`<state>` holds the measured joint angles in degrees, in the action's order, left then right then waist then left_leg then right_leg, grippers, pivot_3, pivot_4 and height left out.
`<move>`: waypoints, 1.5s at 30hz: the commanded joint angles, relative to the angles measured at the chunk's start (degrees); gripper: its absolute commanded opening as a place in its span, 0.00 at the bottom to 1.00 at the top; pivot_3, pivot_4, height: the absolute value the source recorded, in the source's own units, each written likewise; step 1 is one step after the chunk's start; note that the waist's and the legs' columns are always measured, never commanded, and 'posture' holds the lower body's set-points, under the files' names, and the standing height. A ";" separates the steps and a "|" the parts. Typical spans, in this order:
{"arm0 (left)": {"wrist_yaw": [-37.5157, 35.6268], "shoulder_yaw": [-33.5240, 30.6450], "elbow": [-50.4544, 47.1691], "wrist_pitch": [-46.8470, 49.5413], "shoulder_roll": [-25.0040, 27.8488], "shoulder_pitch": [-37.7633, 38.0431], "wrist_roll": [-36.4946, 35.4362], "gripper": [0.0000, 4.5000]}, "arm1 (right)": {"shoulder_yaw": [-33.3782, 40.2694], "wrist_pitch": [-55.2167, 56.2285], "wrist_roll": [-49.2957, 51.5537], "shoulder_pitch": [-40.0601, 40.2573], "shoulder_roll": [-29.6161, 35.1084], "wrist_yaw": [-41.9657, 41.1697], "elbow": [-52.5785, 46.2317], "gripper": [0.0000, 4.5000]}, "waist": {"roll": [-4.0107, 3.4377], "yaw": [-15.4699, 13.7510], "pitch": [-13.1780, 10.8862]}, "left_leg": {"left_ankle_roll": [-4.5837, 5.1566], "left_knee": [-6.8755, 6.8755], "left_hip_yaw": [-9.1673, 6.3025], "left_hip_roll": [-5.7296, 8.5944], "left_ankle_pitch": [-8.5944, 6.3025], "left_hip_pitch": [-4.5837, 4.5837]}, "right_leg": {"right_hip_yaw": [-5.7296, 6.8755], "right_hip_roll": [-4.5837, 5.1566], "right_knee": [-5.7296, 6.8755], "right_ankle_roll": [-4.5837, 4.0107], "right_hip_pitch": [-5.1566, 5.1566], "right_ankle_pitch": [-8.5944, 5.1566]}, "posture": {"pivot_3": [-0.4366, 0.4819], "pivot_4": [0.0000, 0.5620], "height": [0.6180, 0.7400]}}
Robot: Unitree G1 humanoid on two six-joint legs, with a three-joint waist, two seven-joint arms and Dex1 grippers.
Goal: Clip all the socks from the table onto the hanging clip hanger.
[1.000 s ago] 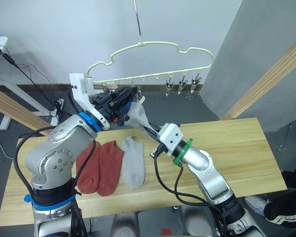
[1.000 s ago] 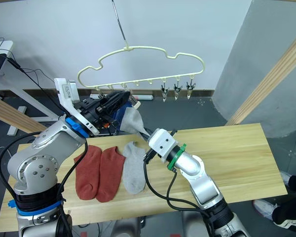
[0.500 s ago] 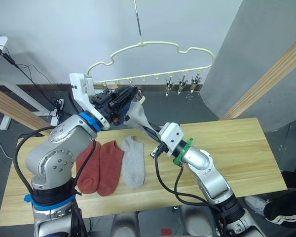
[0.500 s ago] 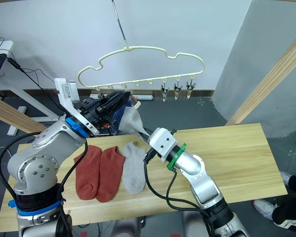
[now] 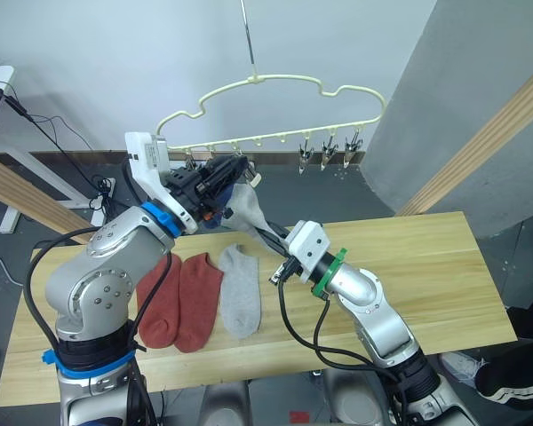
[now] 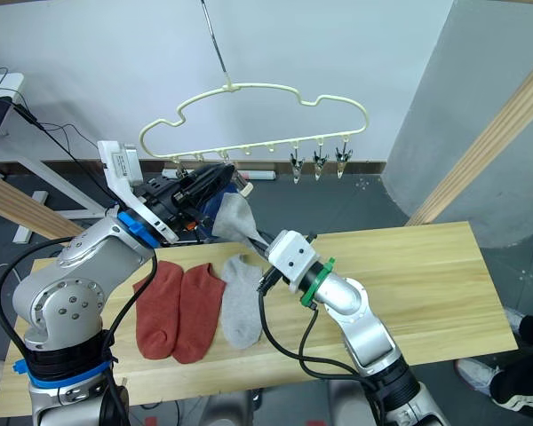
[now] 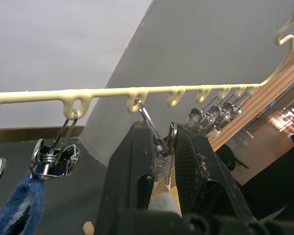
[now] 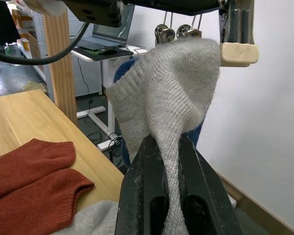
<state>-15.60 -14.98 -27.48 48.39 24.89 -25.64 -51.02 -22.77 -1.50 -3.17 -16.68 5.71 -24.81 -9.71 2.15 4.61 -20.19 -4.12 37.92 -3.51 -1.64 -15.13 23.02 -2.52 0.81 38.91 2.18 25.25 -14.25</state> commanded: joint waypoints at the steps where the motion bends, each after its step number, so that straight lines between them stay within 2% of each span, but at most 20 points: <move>1: -0.28 -0.13 -2.23 -0.72 0.46 -0.29 -1.35 0.11 | 0.69 0.79 1.54 0.24 -0.80 -0.10 -1.28 0.00 | 0.00 0.00 0.00 | 0.00 0.00 0.00 0.00 0.00 0.00 | 0.00 0.00 0.00 0.00 0.00 0.00 | 0.38 0.59 1.00; 45: 0.65 -0.49 -2.42 -0.63 0.81 -0.40 -3.72 0.11 | 1.07 -0.97 5.00 0.53 -1.01 -2.25 -1.99 0.00 | 0.00 -0.04 0.00 | 0.00 0.01 -0.01 0.00 0.00 0.00 | 0.01 0.00 0.03 -0.01 0.00 0.01 | 0.39 0.57 1.00</move>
<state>-14.57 -14.95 -27.47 48.44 25.11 -25.61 -53.25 -22.06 -2.94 1.22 -16.57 5.10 -27.22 -9.71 2.15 4.58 -20.18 -4.11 37.93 -3.52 -1.64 -15.13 23.03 -2.51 0.82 38.94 2.16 25.25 -14.24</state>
